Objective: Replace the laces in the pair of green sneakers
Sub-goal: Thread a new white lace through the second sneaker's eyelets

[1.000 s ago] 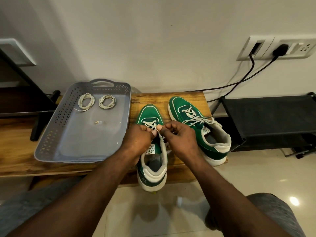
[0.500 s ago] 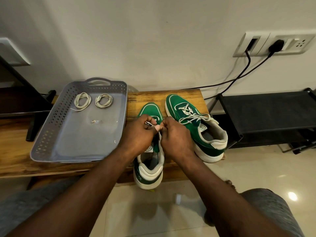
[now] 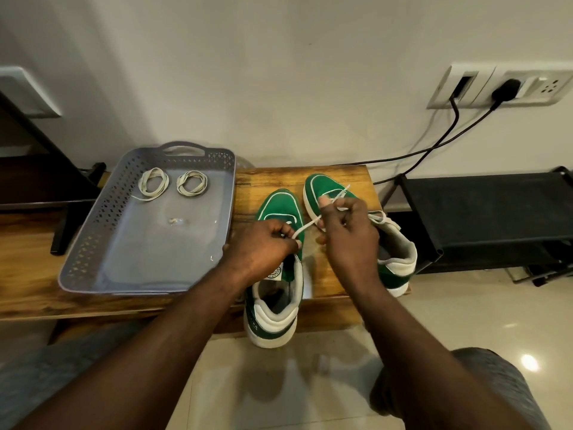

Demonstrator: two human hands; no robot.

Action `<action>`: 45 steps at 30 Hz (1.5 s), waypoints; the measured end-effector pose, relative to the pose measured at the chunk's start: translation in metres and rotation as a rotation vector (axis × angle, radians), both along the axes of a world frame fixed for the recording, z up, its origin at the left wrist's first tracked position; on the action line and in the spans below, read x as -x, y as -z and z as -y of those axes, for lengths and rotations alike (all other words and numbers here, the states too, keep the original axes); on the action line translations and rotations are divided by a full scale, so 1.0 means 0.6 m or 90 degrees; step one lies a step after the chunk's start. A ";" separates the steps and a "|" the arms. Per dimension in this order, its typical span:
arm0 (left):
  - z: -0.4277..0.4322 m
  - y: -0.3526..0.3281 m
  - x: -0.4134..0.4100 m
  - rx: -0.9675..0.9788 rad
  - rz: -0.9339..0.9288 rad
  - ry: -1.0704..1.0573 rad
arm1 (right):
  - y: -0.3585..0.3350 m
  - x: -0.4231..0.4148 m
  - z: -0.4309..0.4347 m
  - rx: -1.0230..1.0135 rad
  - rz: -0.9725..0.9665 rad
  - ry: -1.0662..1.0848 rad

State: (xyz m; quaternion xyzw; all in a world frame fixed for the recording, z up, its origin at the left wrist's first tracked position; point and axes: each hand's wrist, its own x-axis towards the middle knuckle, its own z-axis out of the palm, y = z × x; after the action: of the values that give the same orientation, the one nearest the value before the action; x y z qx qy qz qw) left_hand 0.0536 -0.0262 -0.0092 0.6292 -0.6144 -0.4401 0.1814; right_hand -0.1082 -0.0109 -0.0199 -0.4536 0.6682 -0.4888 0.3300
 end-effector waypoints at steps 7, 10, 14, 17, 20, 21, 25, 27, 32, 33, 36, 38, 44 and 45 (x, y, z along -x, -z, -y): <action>-0.002 -0.005 0.002 0.021 0.018 -0.009 | 0.036 -0.028 -0.005 -0.064 -0.046 -0.098; -0.002 -0.004 0.005 0.031 0.039 -0.018 | 0.014 -0.020 -0.001 0.012 0.010 -0.011; 0.001 0.003 0.003 0.027 0.022 -0.013 | -0.025 -0.001 0.012 0.153 0.170 0.164; 0.001 0.006 0.005 0.061 0.027 0.008 | 0.006 -0.018 -0.008 0.041 0.091 0.072; 0.001 0.006 0.005 0.086 0.044 0.026 | 0.036 -0.028 -0.016 -0.065 0.024 -0.037; 0.003 0.007 0.004 0.096 0.054 0.030 | 0.038 -0.027 -0.013 -0.073 0.016 -0.050; 0.001 0.008 0.003 0.106 0.086 0.038 | 0.035 -0.028 -0.007 -0.079 0.048 -0.059; 0.000 0.007 0.002 0.109 0.122 0.043 | 0.022 -0.026 -0.004 -0.035 0.134 -0.008; -0.001 0.001 0.004 0.090 0.122 0.037 | -0.004 -0.003 0.010 0.097 0.277 0.167; -0.002 0.001 0.005 0.093 0.125 0.040 | 0.001 -0.005 0.007 0.069 0.272 0.165; -0.003 0.000 0.007 0.096 0.134 0.042 | 0.023 -0.017 -0.008 -0.053 0.240 0.075; -0.002 0.000 0.007 0.099 0.138 0.043 | 0.033 -0.025 -0.012 -0.103 0.196 -0.003; -0.002 0.001 0.005 0.105 0.151 0.045 | 0.046 -0.035 -0.008 -0.155 0.149 -0.045; -0.003 0.001 0.004 0.102 0.159 0.045 | 0.040 -0.033 -0.007 -0.150 0.180 -0.038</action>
State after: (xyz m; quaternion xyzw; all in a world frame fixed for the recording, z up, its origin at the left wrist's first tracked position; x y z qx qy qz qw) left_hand 0.0510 -0.0246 -0.0101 0.6405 -0.6872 -0.3142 0.1372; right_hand -0.0882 -0.0068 -0.0442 -0.3585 0.6538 -0.4560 0.4858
